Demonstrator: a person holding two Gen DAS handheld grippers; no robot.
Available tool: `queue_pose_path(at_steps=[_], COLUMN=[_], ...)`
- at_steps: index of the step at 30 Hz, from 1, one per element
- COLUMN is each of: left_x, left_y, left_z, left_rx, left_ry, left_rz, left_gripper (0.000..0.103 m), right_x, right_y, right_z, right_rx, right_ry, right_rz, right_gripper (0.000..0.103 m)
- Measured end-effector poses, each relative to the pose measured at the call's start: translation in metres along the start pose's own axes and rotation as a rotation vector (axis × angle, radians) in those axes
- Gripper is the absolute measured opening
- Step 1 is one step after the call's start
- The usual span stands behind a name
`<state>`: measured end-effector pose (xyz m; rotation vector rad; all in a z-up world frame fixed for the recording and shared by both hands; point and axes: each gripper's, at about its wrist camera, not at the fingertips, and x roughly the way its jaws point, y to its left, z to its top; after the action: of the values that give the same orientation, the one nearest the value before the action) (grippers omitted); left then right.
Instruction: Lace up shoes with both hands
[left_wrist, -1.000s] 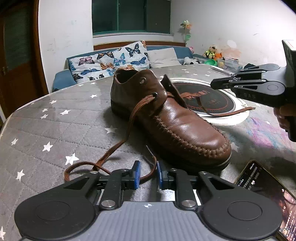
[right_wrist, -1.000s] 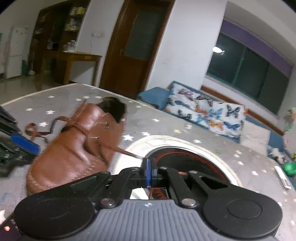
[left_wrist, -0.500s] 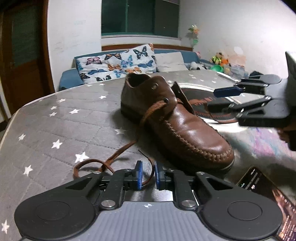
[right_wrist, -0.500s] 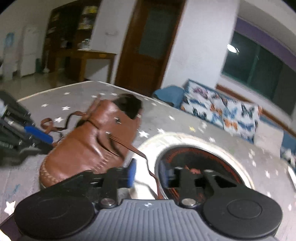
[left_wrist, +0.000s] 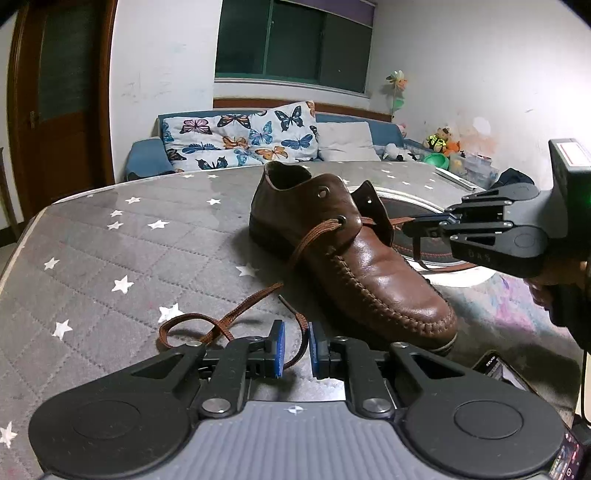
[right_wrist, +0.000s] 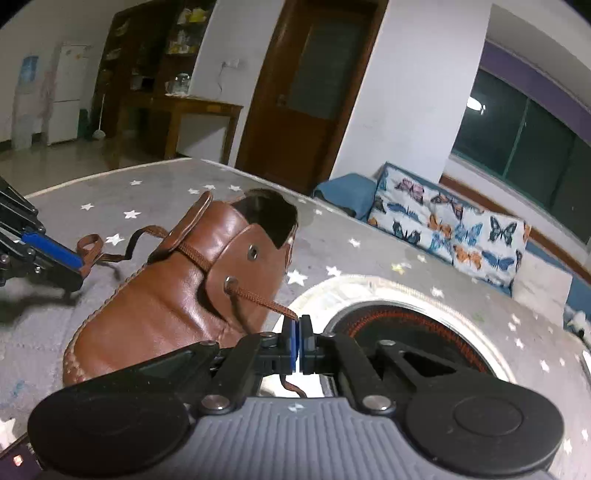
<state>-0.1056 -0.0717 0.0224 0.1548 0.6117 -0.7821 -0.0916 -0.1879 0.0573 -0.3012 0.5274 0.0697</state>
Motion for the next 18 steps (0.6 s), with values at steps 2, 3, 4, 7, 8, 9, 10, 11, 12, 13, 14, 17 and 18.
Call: queue_pose_path(at_steps=[2,3,4,7,8,9,10,11,12,13,14,17,18], left_x=[-0.001,-0.001,-0.002,-0.004,-0.004,-0.005,-0.005,-0.005,-0.006,-0.006,-0.005,0.000,0.002], left_y=[-0.001,-0.001,-0.001,0.000,0.001,0.001,0.001,0.001,0.001,0.000,0.000,-0.004,-0.005], left_z=[0.000,0.000,-0.001,0.001,0.001,0.001,0.002,0.002,0.002,0.002,0.002,0.000,-0.001], left_rx=[0.001,0.002,0.003,0.000,-0.003,-0.006,-0.008,-0.007,-0.005,-0.002,0.008,0.056,0.072], left_ry=[-0.003,-0.005,-0.007,-0.012,-0.015,-0.019,-0.023,-0.026,-0.029,-0.030,-0.021,0.032,0.056], left_rz=[0.000,0.000,0.000,0.005,0.005,0.004,0.001,-0.002,-0.005,-0.008,-0.016,-0.045,-0.061], left_gripper=[0.015,0.015,0.015,0.015,0.015,0.015,0.015,0.015,0.015,0.015,0.015,0.015,0.016], right_x=[-0.002,-0.002,-0.003,-0.005,-0.005,-0.005,-0.005,-0.004,-0.004,-0.004,-0.004,-0.011,-0.014], right_y=[0.000,-0.001,-0.002,-0.001,-0.003,-0.005,-0.008,-0.009,-0.008,-0.005,-0.003,-0.009,-0.012], right_z=[-0.002,-0.002,-0.002,-0.001,-0.001,0.000,-0.001,-0.001,-0.001,-0.001,-0.002,-0.008,-0.010], right_rx=[0.010,0.023,0.031,0.027,0.040,0.059,0.079,0.091,0.083,0.069,0.056,0.060,0.065], right_ry=[-0.003,-0.005,-0.007,-0.015,-0.015,-0.013,-0.016,-0.017,-0.013,-0.011,-0.009,0.010,0.018], right_rz=[-0.013,-0.015,-0.015,-0.030,-0.032,-0.033,-0.042,-0.048,-0.048,-0.048,-0.047,-0.055,-0.059], right_gripper=[0.001,0.001,0.001,0.001,0.001,0.001,0.001,0.001,0.001,0.001,0.001,0.005,0.012])
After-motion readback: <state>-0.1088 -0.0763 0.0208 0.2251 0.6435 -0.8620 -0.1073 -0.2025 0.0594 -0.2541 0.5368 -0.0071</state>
